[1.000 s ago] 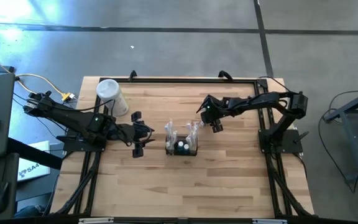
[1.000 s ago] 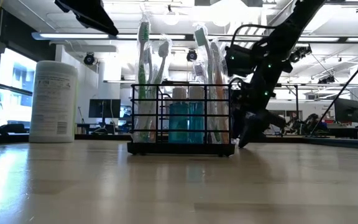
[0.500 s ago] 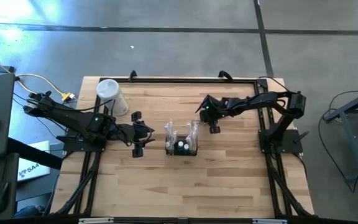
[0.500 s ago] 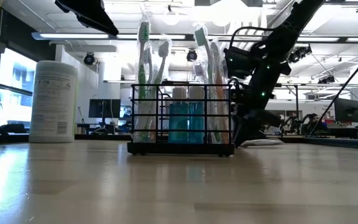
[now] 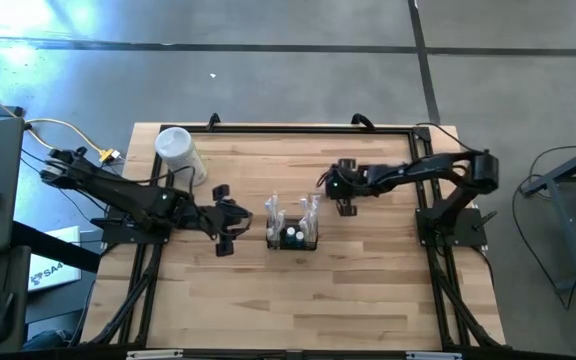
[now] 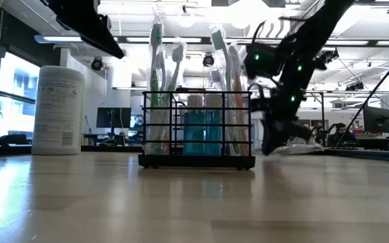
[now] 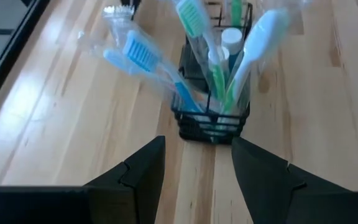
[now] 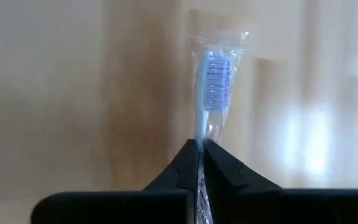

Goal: Pick & Place toothbrushing station
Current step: Put the purple toothbrush into the black mesh

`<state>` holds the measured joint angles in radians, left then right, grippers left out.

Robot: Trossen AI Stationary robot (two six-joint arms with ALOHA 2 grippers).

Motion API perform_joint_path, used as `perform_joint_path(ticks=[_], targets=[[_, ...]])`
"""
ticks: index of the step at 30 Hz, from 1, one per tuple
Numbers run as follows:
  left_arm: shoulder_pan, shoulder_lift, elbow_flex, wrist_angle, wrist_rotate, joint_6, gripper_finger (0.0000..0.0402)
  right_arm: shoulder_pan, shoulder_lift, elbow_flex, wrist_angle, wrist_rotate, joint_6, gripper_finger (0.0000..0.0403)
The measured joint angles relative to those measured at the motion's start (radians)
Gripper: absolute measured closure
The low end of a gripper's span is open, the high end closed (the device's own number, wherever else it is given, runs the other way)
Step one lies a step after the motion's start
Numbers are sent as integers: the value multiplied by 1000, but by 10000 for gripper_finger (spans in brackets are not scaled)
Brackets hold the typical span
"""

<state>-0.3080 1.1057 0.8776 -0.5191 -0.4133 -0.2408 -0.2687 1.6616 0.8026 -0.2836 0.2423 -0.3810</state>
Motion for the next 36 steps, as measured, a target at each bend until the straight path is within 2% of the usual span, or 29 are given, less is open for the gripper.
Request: perform_joint_path(ticks=[5,10,15,20,24,28,32,36], targets=[[0,13,0,50,0,-18,219,79,-133,4,-69,213,57,398],[0,7,1,103,0,-19,219,168,-295,4,-124,375,103,399],[0,5,1,159,5,-18,219,308,-471,5,-152,563,148,400],[0,4,1,223,7,11,219,475,-628,6,-126,691,176,401],[-18,-5,1,337,2,132,219,623,-711,6,-52,754,191,401],[-62,-20,1,516,-4,293,219,751,-744,6,44,765,174,400],[-104,-21,1,662,-5,425,219,851,-728,6,199,738,120,400],[-113,-23,1,741,-1,420,219,901,-680,6,405,640,88,400]])
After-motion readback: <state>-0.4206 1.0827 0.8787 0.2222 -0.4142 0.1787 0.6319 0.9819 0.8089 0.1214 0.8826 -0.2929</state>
